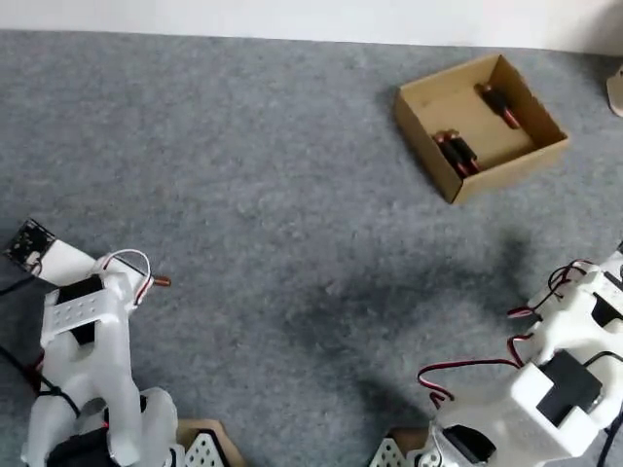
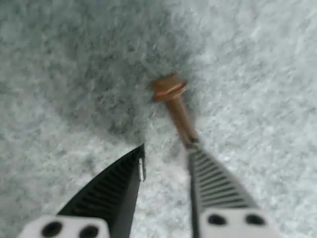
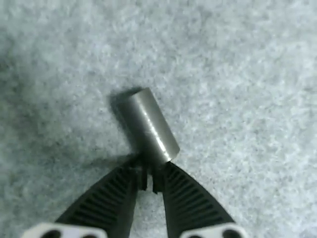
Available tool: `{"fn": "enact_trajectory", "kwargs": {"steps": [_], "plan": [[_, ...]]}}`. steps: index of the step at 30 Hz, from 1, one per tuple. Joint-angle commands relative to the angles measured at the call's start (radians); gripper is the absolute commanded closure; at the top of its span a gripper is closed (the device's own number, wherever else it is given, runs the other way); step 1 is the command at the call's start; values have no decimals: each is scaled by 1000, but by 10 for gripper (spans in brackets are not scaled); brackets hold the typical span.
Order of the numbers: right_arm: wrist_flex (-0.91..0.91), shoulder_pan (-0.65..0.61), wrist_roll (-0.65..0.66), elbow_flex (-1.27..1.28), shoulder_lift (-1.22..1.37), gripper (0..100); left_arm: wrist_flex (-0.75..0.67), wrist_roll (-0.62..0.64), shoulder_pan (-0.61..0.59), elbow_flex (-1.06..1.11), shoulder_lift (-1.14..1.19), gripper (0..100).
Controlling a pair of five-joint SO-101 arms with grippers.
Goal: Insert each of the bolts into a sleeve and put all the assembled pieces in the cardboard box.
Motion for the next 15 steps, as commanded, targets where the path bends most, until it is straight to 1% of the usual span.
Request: {"fn": "enact_trajectory", "kwargs": {"steps": [1,2,5,9,11,14,15], "plan": [[-4,-4,9,5,-16,993,-34,12,-4,-41,2,995],[-4,-4,9,5,-16,993,-34,12,-4,-41,2,979],[-4,5,9,2,-18,993,-34,8,-4,-48,-5,995],[-4,1,9,-2,-22,993,-31,-60,36,-90,-27,995],[-2,-12,9,-2,-51,993,21,-66,68,-114,-70,995],[4,-45,5,7,-154,993,149,-68,153,-174,-182,995],[33,-61,3,12,-196,993,190,-68,185,-197,-232,995]]}}
